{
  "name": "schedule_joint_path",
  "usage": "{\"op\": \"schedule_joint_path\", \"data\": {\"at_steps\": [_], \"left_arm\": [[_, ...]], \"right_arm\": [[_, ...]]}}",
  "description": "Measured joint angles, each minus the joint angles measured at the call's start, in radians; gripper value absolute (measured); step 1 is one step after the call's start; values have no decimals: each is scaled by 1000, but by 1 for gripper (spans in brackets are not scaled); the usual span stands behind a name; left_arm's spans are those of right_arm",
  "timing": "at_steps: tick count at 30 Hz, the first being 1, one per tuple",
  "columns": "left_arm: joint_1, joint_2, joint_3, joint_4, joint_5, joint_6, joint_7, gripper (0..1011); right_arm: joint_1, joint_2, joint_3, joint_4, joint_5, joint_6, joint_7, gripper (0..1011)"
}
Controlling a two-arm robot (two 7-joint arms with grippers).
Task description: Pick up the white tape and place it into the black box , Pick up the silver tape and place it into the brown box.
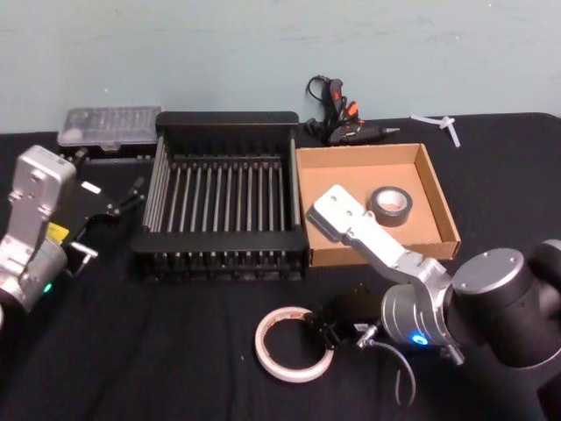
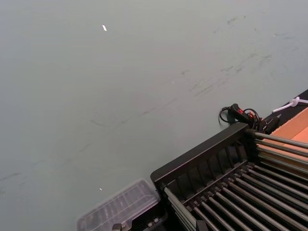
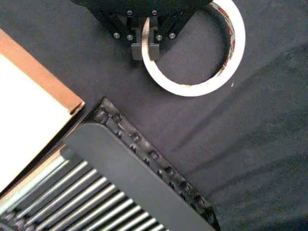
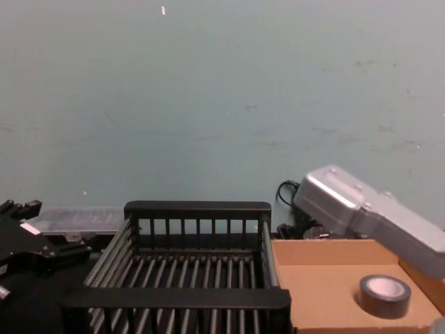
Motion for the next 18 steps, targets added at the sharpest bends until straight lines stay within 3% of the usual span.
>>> {"op": "schedule_joint_path", "data": {"at_steps": [18], "left_arm": [[0, 0, 0, 0, 0, 0, 0, 1001]], "right_arm": [[-27, 47, 49, -139, 48, -36, 18, 95]]}}
